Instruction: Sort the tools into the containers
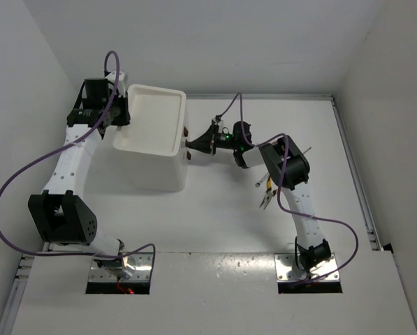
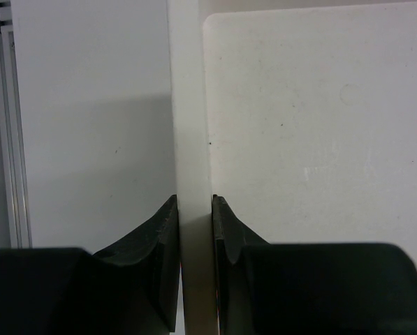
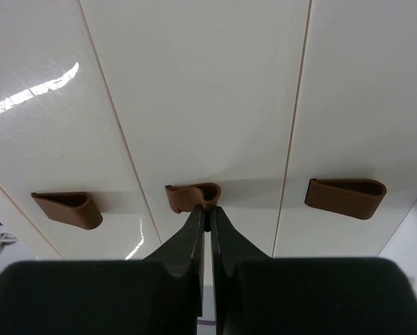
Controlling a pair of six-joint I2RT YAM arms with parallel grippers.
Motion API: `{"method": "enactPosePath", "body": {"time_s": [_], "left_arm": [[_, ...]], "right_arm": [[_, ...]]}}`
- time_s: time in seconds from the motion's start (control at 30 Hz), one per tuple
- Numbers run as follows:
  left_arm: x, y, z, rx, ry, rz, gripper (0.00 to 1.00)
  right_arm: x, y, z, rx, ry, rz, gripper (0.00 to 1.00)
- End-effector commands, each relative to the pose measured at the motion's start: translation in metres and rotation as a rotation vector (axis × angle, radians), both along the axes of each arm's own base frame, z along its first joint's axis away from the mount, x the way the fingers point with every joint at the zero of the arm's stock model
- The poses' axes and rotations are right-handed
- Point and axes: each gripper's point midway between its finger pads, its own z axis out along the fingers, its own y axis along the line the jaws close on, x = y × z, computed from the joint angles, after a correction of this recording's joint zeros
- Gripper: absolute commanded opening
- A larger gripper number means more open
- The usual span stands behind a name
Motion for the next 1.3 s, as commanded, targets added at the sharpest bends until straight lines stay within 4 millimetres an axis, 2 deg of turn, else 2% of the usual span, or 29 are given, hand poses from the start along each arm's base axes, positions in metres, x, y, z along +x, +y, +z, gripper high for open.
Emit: {"method": "enactPosePath", "body": {"time_s": [0.0, 0.07, 0.2, 0.27, 0.37, 0.4, 0.47, 0.5, 0.57, 0.67, 0.73, 0.8, 0.97, 1.1, 1.27], "left_arm": [[-0.024, -0.02, -0.034, -0.049, 0.152, -0.103, 0.02], [-0.024, -0.02, -0.034, -0.049, 0.152, -0.103, 0.02], [-0.022, -0.013, -0.033, -0.057, 0.143, -0.077, 0.0], [-0.022, -0.014, -0.032, -0.069, 0.144, -0.078, 0.0], [-0.022, -0.006, -0.032, -0.078, 0.145, -0.051, 0.0], [-0.022, -0.006, -0.032, -0.078, 0.145, -0.051, 0.0], [-0.02, -0.006, -0.031, -0.078, 0.135, -0.052, 0.0], [-0.02, -0.002, -0.031, -0.078, 0.135, -0.041, 0.0], [-0.02, -0.002, -0.031, -0.085, 0.136, -0.035, 0.0], [-0.018, 0.002, -0.027, -0.085, 0.127, -0.026, 0.0], [-0.018, 0.002, -0.027, -0.085, 0.127, -0.026, 0.0], [-0.018, 0.002, -0.027, -0.085, 0.127, -0.026, 0.0], [-0.018, 0.001, -0.027, -0.093, 0.128, -0.021, 0.0], [-0.016, 0.002, -0.026, -0.092, 0.118, -0.021, 0.0], [-0.016, 0.002, -0.026, -0.092, 0.118, -0.021, 0.0]], "right_arm": [[0.006, -0.006, 0.042, 0.074, -0.131, -0.054, 0.03], [0.001, -0.008, 0.054, 0.084, -0.155, -0.043, 0.01], [0.004, -0.026, 0.064, 0.08, -0.174, -0.07, 0.0], [0.001, -0.031, 0.064, 0.072, -0.174, -0.071, 0.0], [-0.004, -0.039, 0.066, 0.064, -0.178, -0.073, 0.0], [-0.004, -0.044, 0.06, 0.056, -0.161, -0.082, 0.0], [-0.007, -0.045, 0.068, 0.06, -0.183, -0.083, 0.0], [-0.007, -0.05, 0.06, 0.049, -0.16, -0.093, 0.0], [-0.011, -0.056, 0.058, 0.044, -0.152, -0.093, 0.0], [-0.017, -0.063, 0.057, 0.037, -0.138, -0.095, 0.0], [-0.018, -0.068, 0.063, 0.041, -0.151, -0.104, 0.0], [-0.023, -0.073, 0.059, 0.031, -0.145, -0.095, 0.0], [-0.021, -0.087, 0.054, 0.023, -0.133, -0.118, 0.0], [-0.018, -0.095, 0.055, 0.024, -0.142, -0.129, 0.0], [-0.023, -0.096, 0.054, 0.021, -0.134, -0.119, 0.0]]}}
